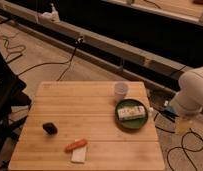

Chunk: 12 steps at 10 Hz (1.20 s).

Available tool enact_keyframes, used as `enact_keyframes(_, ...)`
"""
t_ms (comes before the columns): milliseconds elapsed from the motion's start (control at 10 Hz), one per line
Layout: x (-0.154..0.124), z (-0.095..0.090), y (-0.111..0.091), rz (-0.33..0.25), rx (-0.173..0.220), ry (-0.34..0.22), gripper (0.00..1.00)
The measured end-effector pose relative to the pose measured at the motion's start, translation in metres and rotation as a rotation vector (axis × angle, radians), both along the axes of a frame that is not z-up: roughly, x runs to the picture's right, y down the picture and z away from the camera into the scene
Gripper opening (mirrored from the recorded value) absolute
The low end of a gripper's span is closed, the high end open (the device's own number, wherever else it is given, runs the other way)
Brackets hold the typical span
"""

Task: Knock the eraser over

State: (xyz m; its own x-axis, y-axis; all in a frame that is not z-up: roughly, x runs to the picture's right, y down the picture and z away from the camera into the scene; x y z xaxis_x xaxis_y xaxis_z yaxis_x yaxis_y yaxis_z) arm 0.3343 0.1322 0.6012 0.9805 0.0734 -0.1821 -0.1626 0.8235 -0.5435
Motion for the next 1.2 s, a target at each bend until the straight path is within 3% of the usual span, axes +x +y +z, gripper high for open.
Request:
enact_keyframes(200,0.000,0.000,0.000,0.000,0.000,0.000,0.64)
enact_keyframes(600,0.000,0.000,-0.001,-0.002,0.001,0.001,0.21)
enact_keyframes(800,-0.003,0.002,-0.006,0.009,0.003,-0.009,0.05)
enact_keyframes(900,-0.015,0.006,-0.011,0.038,-0.012,-0.046,0.00)
enact_keyframes(1200,-0.062,0.023,-0.008,0.200,-0.106,-0.194,0.00)
